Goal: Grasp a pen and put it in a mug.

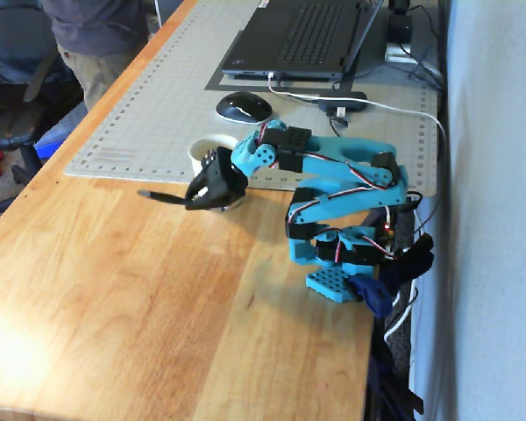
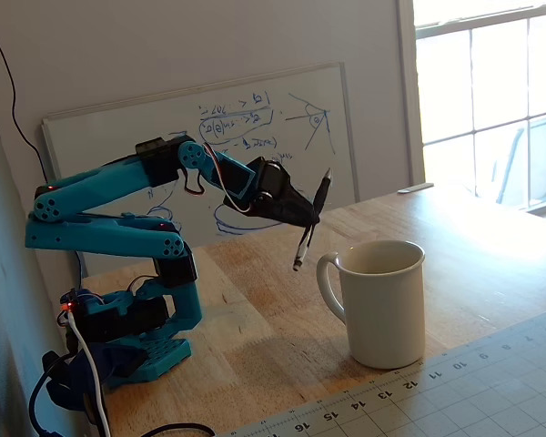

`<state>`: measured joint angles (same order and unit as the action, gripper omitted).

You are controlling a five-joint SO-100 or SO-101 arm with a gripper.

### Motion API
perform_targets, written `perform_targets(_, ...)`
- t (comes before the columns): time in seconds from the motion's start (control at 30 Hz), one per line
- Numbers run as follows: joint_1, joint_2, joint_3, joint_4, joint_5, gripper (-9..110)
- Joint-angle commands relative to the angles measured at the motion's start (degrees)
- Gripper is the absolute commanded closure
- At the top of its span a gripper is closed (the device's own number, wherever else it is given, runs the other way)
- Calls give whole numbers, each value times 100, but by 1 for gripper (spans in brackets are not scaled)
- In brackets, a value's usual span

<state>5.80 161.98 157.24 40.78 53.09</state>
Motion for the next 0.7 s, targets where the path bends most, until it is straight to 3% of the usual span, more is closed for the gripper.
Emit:
perform_targets(0.0,-158,369,-185,-993,896,100)
perform_targets(0.13,-114,501,-167,-2109,1767,100)
perform_targets(0.33,809,510,-97,-3278,2021,100)
perform_targets(0.67,2268,1354,-97,-3735,2101,100)
